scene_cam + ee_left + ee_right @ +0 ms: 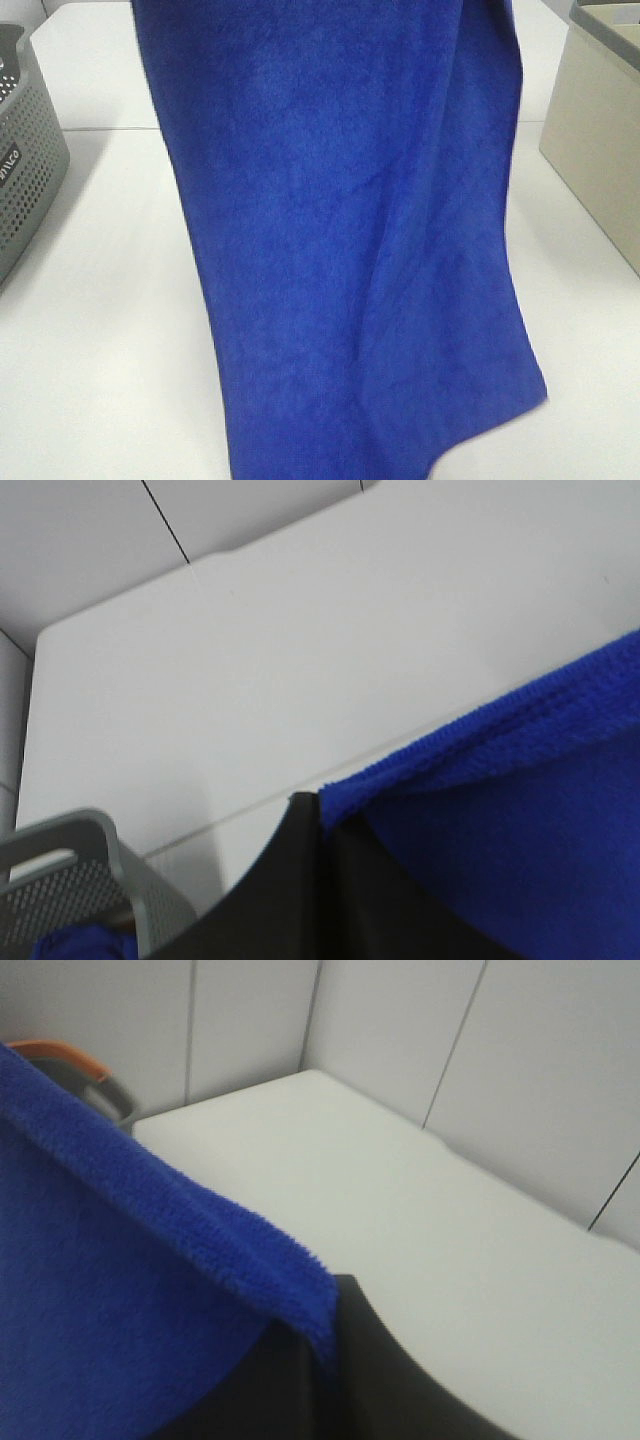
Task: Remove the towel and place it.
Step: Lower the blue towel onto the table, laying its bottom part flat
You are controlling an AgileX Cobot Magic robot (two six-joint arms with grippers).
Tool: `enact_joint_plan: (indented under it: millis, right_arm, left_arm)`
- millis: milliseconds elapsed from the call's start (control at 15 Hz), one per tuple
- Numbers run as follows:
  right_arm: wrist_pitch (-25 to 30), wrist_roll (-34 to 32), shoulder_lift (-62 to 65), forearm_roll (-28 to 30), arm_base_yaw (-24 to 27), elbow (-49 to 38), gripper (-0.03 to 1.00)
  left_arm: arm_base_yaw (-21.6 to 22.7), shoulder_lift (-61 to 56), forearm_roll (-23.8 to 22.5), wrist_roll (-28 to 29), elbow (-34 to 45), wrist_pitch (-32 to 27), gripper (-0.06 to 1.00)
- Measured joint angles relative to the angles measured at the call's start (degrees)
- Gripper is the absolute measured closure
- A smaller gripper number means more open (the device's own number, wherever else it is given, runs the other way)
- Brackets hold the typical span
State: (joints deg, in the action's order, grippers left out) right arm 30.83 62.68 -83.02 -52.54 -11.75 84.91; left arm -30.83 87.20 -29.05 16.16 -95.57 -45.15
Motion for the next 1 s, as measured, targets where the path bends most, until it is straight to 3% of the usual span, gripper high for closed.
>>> enact_joint_plan:
  millis: [133, 200, 267, 333, 467, 600, 733, 867, 1000]
  right_arm:
    - [-6.0, 13.6, -11.1, -12.8, -0.1, 8.7, 0.97]
    - [-6.3, 16.4, -14.3, -16.3, -0.1, 12.2, 0.97]
    - [-6.5, 24.8, -23.0, -25.2, -0.1, 23.5, 0.97]
    - [-6.4, 27.0, -26.4, -28.1, -0.1, 28.6, 0.97]
    - [-6.6, 31.2, -39.1, -34.5, -0.1, 49.0, 0.97]
    - [-6.9, 30.6, -47.2, -34.7, 0.0, 62.7, 0.97]
    - [-6.9, 27.5, -48.9, -31.1, 0.0, 65.0, 0.97]
    - [-6.4, 23.8, -48.9, -28.2, 0.0, 65.0, 0.97]
    - [-5.6, 21.8, -48.9, -26.2, 0.0, 65.1, 0.97]
  left_arm:
    - [6.6, 6.7, -0.7, 2.7, -0.7, 14.6, 0.94]
    - [8.3, 8.8, -0.9, 3.1, -1.5, 18.2, 0.94]
    - [10.9, 13.5, -1.1, 3.4, -4.1, 24.1, 0.94]
    - [12.6, 17.9, -1.8, 3.7, -8.6, 29.3, 0.94]
    - [14.8, 28.1, -3.8, 3.2, -22.9, 34.2, 0.94]
    - [15.2, 36.8, -5.1, -1.7, -39.7, 31.0, 0.94]
    - [14.6, 40.9, -1.9, -10.1, -49.6, 23.1, 0.94]
    - [14.4, 40.9, 6.2, -17.1, -52.1, 18.3, 0.94]
    - [14.3, 40.2, 8.7, -20.1, -52.3, 14.6, 0.94]
